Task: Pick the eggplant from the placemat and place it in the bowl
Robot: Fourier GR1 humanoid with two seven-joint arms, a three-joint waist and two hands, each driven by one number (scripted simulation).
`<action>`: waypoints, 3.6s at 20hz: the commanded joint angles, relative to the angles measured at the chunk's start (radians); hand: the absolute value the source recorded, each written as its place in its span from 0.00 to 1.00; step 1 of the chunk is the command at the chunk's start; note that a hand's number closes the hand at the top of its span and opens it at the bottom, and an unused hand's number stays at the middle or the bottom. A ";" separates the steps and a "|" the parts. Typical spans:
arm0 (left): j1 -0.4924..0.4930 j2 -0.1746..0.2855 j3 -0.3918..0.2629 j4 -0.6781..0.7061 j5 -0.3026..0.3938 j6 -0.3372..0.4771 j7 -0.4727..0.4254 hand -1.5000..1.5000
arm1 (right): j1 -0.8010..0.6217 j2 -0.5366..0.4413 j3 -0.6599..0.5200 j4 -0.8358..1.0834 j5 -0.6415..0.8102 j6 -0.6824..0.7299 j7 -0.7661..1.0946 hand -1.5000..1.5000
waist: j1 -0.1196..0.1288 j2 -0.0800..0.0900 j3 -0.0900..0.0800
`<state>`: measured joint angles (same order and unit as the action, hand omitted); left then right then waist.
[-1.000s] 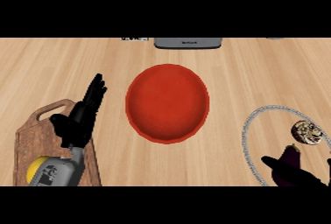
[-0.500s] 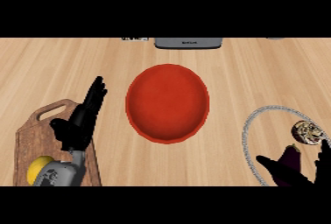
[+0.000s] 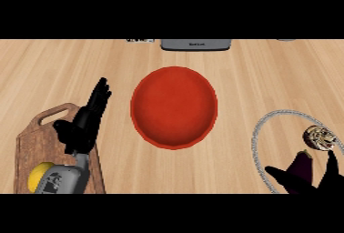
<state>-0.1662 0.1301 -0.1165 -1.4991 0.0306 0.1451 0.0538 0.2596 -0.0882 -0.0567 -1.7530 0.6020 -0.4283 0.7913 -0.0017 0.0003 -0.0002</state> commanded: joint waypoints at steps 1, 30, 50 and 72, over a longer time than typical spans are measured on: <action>0.028 -0.016 -0.011 -0.050 -0.016 -0.003 0.021 0.50 | 0.054 0.026 0.044 0.011 0.065 0.007 0.007 0.00 | 0.000 -0.001 0.000; -0.025 -0.055 -0.032 0.019 -0.038 -0.062 0.023 0.50 | -0.223 -0.045 0.882 -0.102 -0.247 0.801 -0.879 1.00 | 0.094 -0.002 0.004; 0.045 -0.019 0.046 -0.017 -0.026 -0.064 -0.035 0.50 | -0.449 -0.119 0.525 -0.751 -0.611 0.945 -0.465 1.00 | 0.006 0.001 -0.002; 0.014 -0.032 0.048 -0.052 -0.047 -0.073 0.043 0.50 | -0.969 0.021 0.471 0.075 -0.034 0.722 -0.704 1.00 | 0.014 0.003 0.000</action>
<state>-0.1434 0.0714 -0.0951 -1.5467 -0.0370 0.1023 0.0889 -0.7103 -0.0662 0.4004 -1.8217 0.4538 0.3638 0.2136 0.0130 0.0025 -0.0003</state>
